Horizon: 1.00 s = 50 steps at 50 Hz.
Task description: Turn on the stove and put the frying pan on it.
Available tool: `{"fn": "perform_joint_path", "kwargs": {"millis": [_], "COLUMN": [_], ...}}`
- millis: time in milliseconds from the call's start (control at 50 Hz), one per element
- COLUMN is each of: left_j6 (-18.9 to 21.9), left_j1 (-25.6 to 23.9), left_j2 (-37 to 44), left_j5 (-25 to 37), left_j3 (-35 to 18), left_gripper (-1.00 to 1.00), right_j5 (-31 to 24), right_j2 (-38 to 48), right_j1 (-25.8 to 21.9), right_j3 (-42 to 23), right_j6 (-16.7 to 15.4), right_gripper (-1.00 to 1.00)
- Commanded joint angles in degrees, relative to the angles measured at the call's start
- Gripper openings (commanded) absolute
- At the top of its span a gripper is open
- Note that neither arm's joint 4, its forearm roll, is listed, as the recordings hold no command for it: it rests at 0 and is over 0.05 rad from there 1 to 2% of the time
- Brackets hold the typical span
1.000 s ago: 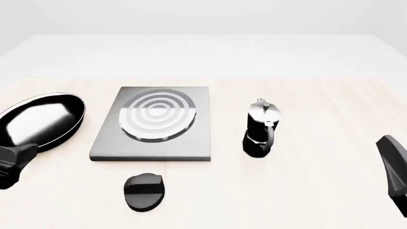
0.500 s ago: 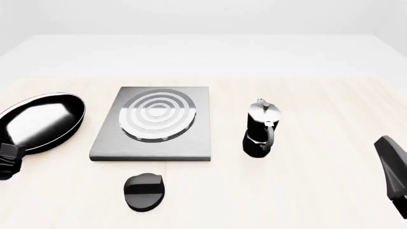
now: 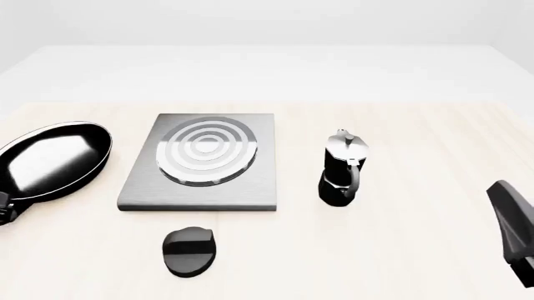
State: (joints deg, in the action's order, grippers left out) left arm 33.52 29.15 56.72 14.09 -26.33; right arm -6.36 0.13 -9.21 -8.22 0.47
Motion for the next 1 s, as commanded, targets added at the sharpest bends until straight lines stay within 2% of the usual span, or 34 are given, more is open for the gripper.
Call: {"fn": "perform_joint_path", "kwargs": {"millis": [20, 580, 1000], "left_j6": [3.5, 5.9, 9.2], "left_j1": [4.0, 3.7, 7.0], "left_j2": [6.8, 15.4, 25.6], "left_j5": [-6.3, -14.7, -22.2], "left_j3": [0.8, 2.3, 0.7], "left_gripper": [1.00, 1.00, 1.00], "right_j5": [0.2, -0.2, 0.2], "right_j2": [0.0, 0.1, 0.5], "right_j1": [0.1, 0.2, 0.3], "right_j3": [0.4, -0.1, 0.3], "right_j6": [0.1, -0.3, -0.9], "right_gripper": [1.00, 1.00, 1.00]}}
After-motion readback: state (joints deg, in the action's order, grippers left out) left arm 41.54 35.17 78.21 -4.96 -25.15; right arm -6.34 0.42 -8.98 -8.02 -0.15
